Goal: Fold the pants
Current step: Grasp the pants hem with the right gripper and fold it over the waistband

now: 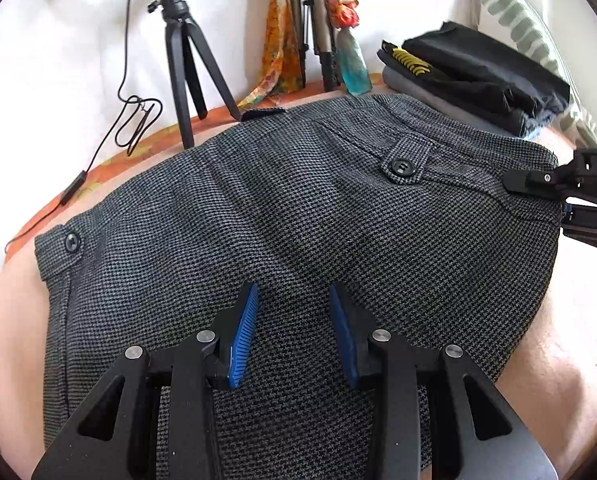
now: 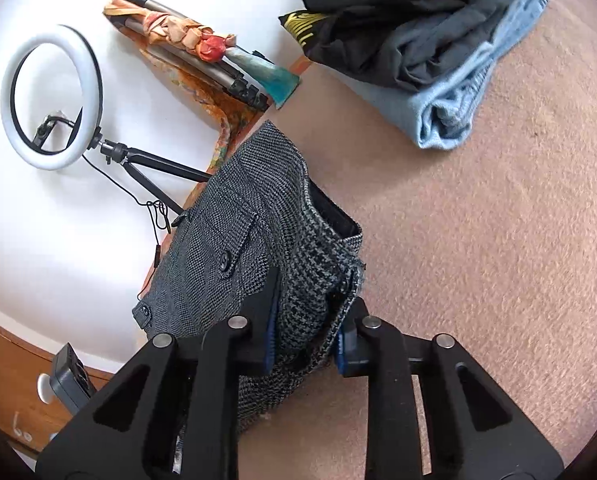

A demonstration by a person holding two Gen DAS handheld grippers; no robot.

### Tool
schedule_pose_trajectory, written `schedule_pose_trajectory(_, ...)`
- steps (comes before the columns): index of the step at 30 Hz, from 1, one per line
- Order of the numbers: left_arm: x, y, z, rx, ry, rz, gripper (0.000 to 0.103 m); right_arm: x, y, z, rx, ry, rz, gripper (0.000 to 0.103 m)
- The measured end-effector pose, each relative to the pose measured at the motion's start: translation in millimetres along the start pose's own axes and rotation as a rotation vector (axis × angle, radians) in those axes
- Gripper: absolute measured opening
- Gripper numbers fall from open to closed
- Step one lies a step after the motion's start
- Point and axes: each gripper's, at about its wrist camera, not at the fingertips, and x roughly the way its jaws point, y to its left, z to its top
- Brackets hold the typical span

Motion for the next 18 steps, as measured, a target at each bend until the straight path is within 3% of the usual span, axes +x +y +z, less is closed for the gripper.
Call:
schedule_pose_trajectory(6,-37.8,7.2,-5.4,-0.049,-0.042,-0.031,0.035,-19.1,55.4,0.3,-0.264,-0.058,-0.065,0.016)
schedule_pose_trajectory(9,-52.7,18.9,-14.6,-0.086,-0.052,-0.008,0.041,-25.0,73.9,1.0,-0.327,-0.062,-0.062,0.016)
schedule_pose_trajectory(12,-45.9,30.3,-24.9,-0.109,-0.008,0.014,0.042,-26.3,80.7,2.3,-0.326,-0.056,-0.047,0.016)
schedule_pose_trajectory(16,-26.0,37.4,-39.2,-0.126,0.083,-0.013,0.043,-29.5,96.6,-0.4,-0.37,-0.058,-0.043,0.016)
schedule_pose_trajectory(18,-30.1,42.8,-40.9,-0.163,0.078,-0.032,0.042,-31.9,107.9,-1.8,-0.409,-0.057,-0.037,0.016)
